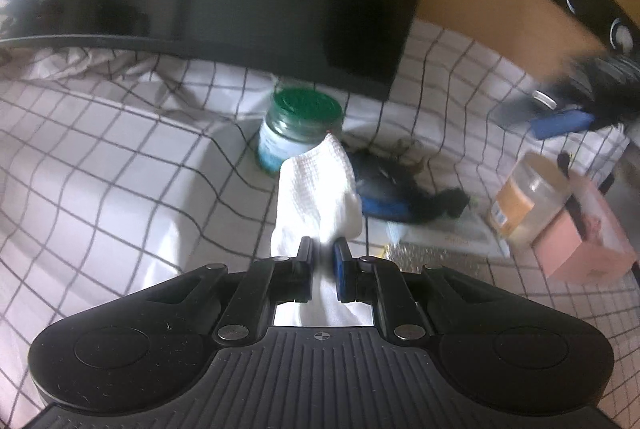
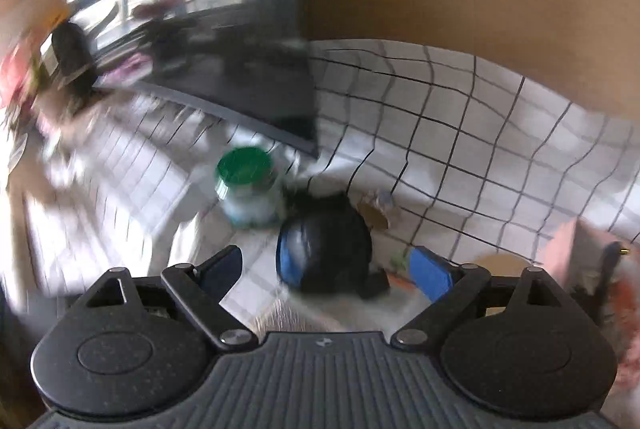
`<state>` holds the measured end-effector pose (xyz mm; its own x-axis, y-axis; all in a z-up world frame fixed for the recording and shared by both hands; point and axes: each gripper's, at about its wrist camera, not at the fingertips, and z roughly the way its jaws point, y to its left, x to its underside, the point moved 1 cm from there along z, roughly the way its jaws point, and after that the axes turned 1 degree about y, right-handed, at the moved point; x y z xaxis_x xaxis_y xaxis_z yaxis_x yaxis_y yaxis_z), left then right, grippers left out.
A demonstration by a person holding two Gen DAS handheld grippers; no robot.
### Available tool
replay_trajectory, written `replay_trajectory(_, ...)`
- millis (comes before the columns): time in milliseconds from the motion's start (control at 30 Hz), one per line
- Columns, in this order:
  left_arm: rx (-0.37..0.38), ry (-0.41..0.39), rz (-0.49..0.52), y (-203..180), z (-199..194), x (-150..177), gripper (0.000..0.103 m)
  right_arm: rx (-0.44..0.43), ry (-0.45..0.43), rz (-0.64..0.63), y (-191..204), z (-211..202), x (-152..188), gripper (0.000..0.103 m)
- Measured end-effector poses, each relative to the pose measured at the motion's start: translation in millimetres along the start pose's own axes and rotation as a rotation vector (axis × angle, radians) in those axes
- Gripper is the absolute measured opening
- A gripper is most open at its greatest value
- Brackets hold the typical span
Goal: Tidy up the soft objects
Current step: 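Lift the white glove with the left tool while the right tool grasps a small clear packet, then carry the glove and packet over the pink box and open both tools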
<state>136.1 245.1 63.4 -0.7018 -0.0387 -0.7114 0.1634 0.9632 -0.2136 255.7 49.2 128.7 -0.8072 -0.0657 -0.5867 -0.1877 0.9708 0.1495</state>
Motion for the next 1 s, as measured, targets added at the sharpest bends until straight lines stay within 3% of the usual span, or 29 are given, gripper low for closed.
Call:
replay_trajectory(167,0.009,-0.031,-0.057,21.0,-10.5,-2.4,0.013,0.108,0.100,0.138,-19.5,73.5,-40.6,0.067)
replay_trajectory(333,-0.003,-0.023,-0.079,38.8,-15.1,-2.0,0.013,0.164,0.162,0.292,-34.4,128.2,-40.3,0.060)
replay_trajectory(433,-0.012,-0.016,-0.070,45.0,-14.1,-5.7,0.013,0.185,0.173,0.296,-36.4,146.0,-40.8,0.060)
replay_trajectory(500,-0.018,-0.013,-0.055,46.8,-10.9,-11.7,0.013,0.193,0.176,0.295,-37.9,153.1,-42.0,0.055)
replay_trajectory(533,-0.022,-0.013,-0.044,47.0,-8.9,-15.4,0.013,0.185,0.180,0.294,-38.7,155.9,-42.2,0.045)
replay_trajectory(567,-0.026,-0.015,-0.033,46.7,-7.0,-20.0,0.013,0.176,0.184,0.291,-39.1,158.1,-42.7,0.045)
replay_trajectory(733,-0.046,-0.050,0.034,38.2,-3.3,-51.4,0.013,0.139,0.145,0.291,-43.7,138.2,-45.3,0.045)
replay_trajectory(867,-0.041,-0.122,0.117,18.8,-8.1,-89.2,0.013,0.084,0.058,0.253,-42.2,81.0,-52.0,0.045)
replay_trajectory(1000,-0.029,-0.199,0.180,-12.5,-7.6,-127.4,0.013,0.081,-0.072,0.214,-48.3,12.9,-63.6,0.045)
